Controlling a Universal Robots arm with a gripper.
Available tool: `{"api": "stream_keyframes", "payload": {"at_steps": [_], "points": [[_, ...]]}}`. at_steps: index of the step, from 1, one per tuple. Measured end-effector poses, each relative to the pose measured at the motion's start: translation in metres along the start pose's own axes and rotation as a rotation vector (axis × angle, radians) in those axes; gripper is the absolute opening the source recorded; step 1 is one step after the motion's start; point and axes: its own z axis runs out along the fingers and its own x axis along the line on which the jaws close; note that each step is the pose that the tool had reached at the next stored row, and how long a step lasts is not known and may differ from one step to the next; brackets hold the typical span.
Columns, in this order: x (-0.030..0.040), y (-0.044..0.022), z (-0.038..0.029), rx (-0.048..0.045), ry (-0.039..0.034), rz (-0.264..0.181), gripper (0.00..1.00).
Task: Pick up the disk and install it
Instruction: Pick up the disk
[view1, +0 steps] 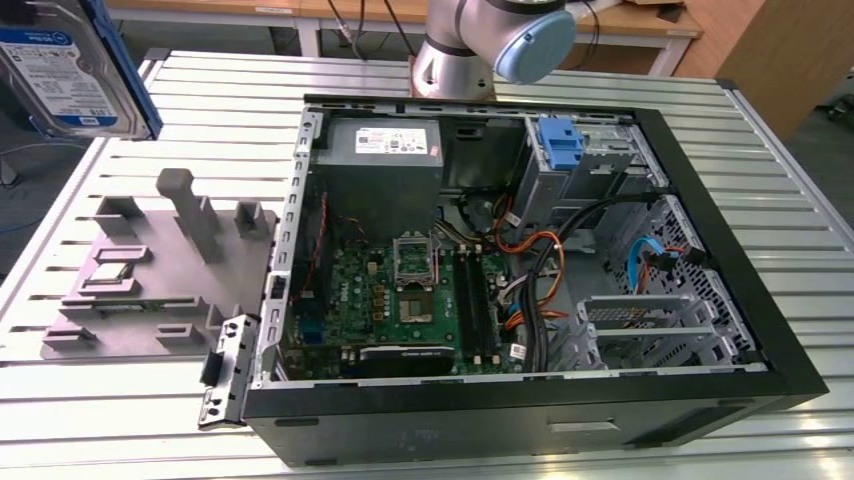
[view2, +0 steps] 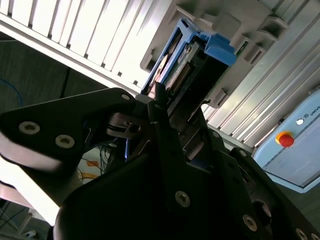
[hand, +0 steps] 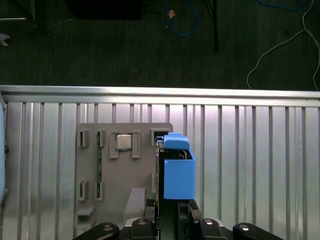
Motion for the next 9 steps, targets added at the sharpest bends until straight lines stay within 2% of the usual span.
{"api": "stream_keyframes", "payload": {"at_steps": [9], "points": [[-0.001,0.0005,-0.0234,0.0002,-0.0001,0.0,0.35]]}}
